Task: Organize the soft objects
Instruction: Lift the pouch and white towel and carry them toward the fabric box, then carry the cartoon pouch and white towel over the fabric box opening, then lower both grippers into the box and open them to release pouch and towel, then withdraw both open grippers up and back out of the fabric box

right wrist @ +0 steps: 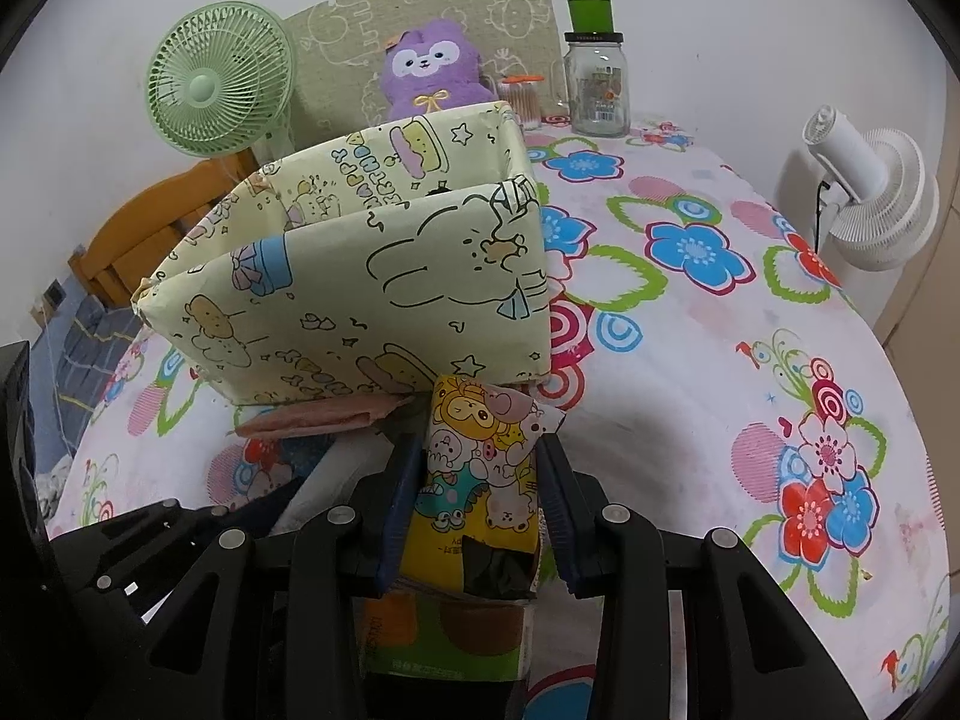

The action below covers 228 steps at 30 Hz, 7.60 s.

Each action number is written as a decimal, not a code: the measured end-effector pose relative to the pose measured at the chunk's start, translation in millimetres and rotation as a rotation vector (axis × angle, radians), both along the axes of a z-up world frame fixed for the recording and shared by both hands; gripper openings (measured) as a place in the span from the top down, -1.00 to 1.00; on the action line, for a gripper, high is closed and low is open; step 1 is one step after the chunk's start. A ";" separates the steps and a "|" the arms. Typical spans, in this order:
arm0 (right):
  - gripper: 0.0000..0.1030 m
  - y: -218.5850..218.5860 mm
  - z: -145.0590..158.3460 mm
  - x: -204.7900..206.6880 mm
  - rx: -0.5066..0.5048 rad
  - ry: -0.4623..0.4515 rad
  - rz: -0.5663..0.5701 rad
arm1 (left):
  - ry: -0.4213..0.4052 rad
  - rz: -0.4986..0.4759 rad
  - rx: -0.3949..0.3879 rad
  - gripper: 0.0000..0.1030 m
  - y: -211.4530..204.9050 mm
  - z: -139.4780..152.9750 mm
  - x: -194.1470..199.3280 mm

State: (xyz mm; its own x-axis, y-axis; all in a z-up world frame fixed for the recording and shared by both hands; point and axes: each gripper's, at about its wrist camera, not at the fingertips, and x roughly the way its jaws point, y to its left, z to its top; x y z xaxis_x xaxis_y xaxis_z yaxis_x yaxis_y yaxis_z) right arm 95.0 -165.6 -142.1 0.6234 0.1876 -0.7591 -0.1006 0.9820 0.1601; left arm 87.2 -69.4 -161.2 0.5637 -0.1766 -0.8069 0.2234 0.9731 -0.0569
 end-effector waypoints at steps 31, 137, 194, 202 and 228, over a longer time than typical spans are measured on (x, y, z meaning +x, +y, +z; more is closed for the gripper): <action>0.18 16.5 44.7 -33.6 -0.002 -0.118 0.038 | -0.146 0.027 -0.010 0.71 17.1 56.3 -35.2; 0.18 43.8 108.4 86.9 -0.064 -0.198 0.039 | -0.224 0.053 0.019 0.68 36.9 112.5 80.9; -0.75 45.4 75.9 88.2 -0.044 -0.158 0.066 | -0.217 0.077 0.047 -0.59 35.5 91.0 72.9; -0.75 45.1 85.1 71.7 -0.052 -0.183 0.067 | -0.245 0.084 0.045 -0.73 33.6 98.6 57.5; -0.87 43.8 112.9 20.0 -0.086 -0.280 0.052 | -0.322 0.103 0.052 -0.84 31.8 120.8 7.3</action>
State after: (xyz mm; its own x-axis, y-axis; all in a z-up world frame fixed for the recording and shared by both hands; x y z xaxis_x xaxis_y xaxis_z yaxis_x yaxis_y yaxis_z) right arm 115.0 -121.8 -29.2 0.8022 0.1671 -0.5732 -0.1796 0.9831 0.0353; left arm 94.6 -37.6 -40.4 0.8039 -0.0684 -0.5908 0.1220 0.9912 0.0513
